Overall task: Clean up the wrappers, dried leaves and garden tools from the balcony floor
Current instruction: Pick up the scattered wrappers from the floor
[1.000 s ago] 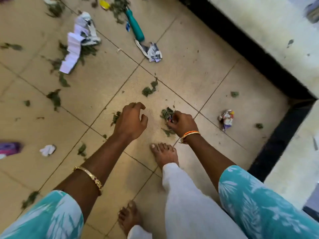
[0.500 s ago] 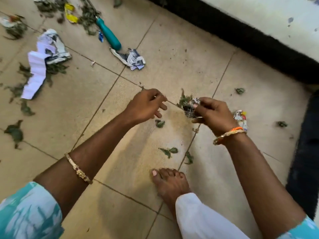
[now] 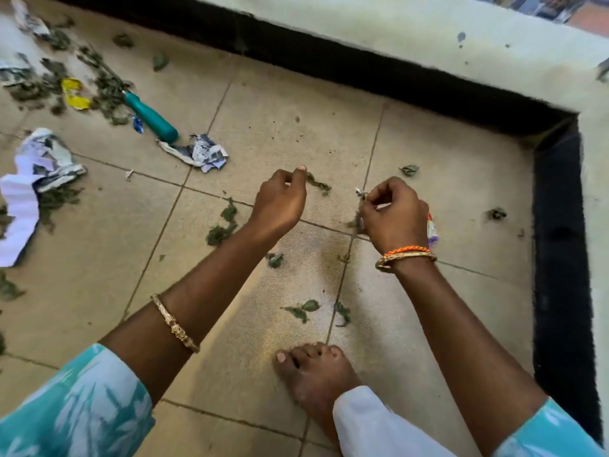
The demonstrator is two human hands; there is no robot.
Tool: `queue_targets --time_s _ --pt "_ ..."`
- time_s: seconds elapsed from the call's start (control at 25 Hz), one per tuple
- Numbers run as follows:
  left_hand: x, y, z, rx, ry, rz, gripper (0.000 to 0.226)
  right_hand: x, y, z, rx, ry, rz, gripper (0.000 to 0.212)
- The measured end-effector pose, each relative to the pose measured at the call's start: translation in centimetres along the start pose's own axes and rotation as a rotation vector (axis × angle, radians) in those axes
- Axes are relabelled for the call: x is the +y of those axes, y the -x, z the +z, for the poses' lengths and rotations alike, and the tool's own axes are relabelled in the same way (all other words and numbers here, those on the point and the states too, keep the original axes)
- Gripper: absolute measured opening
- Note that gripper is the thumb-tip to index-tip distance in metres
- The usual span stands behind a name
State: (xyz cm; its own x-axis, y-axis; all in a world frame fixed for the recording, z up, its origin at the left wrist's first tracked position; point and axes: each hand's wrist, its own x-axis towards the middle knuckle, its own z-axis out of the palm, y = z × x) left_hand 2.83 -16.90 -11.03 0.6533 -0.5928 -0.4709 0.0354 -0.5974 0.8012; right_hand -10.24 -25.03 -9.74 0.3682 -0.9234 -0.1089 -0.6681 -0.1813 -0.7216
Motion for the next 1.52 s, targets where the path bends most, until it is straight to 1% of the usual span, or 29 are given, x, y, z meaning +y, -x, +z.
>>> queue_targets --time_s 0.04,0.08,0.12,0.16,0.2,0.24,0.28,0.32,0.36,0.4,0.44,0.48,0.52,0.6,0.64,0.72,0.8,0.88,0.96,1.0,1.08,1.16,1.2,1.24,1.32,1.36,1.4,1.44,1.52 --pt "0.3 0.1 0.3 0.057 -0.030 0.036 0.045 0.1 -0.1 -0.4 0.016 -0.026 0.007 0.009" --pt "0.6 0.1 0.5 0.068 -0.004 0.039 0.041 0.3 -0.3 -0.6 -0.014 -0.165 0.075 0.011" --pt "0.8 0.0 0.7 0.021 0.080 0.004 0.040 0.2 -0.2 -0.7 -0.068 -0.342 0.170 0.014" --pt "1.3 0.0 1.1 -0.078 0.187 -0.059 0.040 0.2 0.0 -0.5 -0.092 -0.479 0.231 0.017" --pt "1.8 0.2 1.6 -0.204 0.272 -0.124 0.040 0.3 0.2 -0.1 -0.095 -0.537 0.221 0.017" --pt "2.1 0.6 2.5 -0.305 0.320 -0.158 0.038 0.4 0.4 0.5 -0.114 -0.499 0.163 0.014" --pt "2.2 1.0 3.5 -0.349 0.321 -0.153 0.034 0.7 0.8 0.9 -0.183 -0.417 0.085 0.009" --pt "2.1 1.2 4.4 -0.337 0.303 -0.133 0.029 1.1 1.2 1.1 -0.257 -0.323 0.006 0.012" --pt "2.1 1.4 5.1 -0.302 0.282 -0.125 0.027 1.5 1.2 0.8 -0.283 -0.253 -0.029 0.015" --pt "1.9 1.3 5.5 -0.265 0.262 -0.140 0.026 2.0 1.0 0.2 -0.248 -0.226 -0.014 0.014" --pt "1.6 1.0 5.4 -0.242 0.243 -0.169 0.027 2.8 0.6 -0.7 -0.154 -0.183 0.007 0.012" --pt "1.4 0.5 5.2 -0.226 0.236 -0.202 0.029 3.9 0.0 -1.6 -0.053 -0.074 0.020 0.015" --pt "1.2 -0.1 4.9 -0.209 0.249 -0.239 0.032 5.2 -0.7 -2.5 -0.010 0.091 0.041 0.023" --pt "1.1 -0.9 4.3 -0.146 0.272 -0.288 0.032 8.1 -1.8 -3.5 -0.114 0.396 0.133 0.043" --pt "1.1 -1.2 4.1 -0.115 0.270 -0.299 0.031 9.4 -2.1 -3.3 -0.161 0.464 0.148 0.045" --pt "1.0 -1.5 3.9 -0.096 0.231 -0.309 0.026 11.1 -2.3 -2.3 -0.125 0.422 0.094 0.041" --pt "0.6 -1.6 3.6 -0.094 0.176 -0.320 0.025 11.5 -2.2 -1.6 -0.002 0.318 0.030 0.037" --pt "0.0 -1.7 3.2 -0.095 0.196 -0.317 0.034 11.0 -2.3 -1.6 0.108 0.191 0.005 0.033" --pt "-0.5 -2.0 2.8 -0.117 0.239 -0.273 0.032 9.7 -2.5 -1.7 0.163 0.032 0.009 0.031" --pt "-0.4 -2.0 2.5 -0.131 0.271 -0.245 0.023 8.5 -2.6 -1.7 0.147 -0.068 0.028 0.029" --pt "0.0 -2.0 1.7 -0.136 0.397 -0.212 0.003 5.2 -2.7 -1.3 0.015 -0.299 0.067 0.022" --pt "0.5 -1.8 0.4 -0.120 0.563 -0.204 0.013 1.6 -2.7 -0.2 -0.207 -0.479 0.091 0.016" --pt "0.6 -1.6 -0.4 -0.110 0.623 -0.203 0.018 0.2 -2.7 0.6 -0.315 -0.507 0.090 0.012" --pt "0.6 -1.2 -1.3 -0.114 0.652 -0.208 0.025 -1.1 -2.6 1.6 -0.389 -0.493 0.068 0.010" --pt "0.4 -0.7 -2.9 -0.129 0.630 -0.219 0.040 -3.0 -2.0 3.9 -0.434 -0.395 -0.028 0.013" --pt "0.1 -0.4 -3.7 -0.113 0.578 -0.215 0.040 -3.9 -1.8 5.2 -0.431 -0.335 -0.084 0.014" --pt "-0.2 -0.1 -4.5 -0.081 0.518 -0.215 0.033 -4.8 -1.6 6.4 -0.426 -0.278 -0.133 0.012" --pt "-0.7 -0.1 -5.3 -0.014 0.465 -0.223 0.025 -5.7 -1.7 7.4 -0.430 -0.237 -0.168 0.010" --pt "-1.8 -0.2 -7.4 0.177 0.449 -0.297 0.016 -7.6 -2.2 9.2 -0.510 -0.254 -0.210 0.012"
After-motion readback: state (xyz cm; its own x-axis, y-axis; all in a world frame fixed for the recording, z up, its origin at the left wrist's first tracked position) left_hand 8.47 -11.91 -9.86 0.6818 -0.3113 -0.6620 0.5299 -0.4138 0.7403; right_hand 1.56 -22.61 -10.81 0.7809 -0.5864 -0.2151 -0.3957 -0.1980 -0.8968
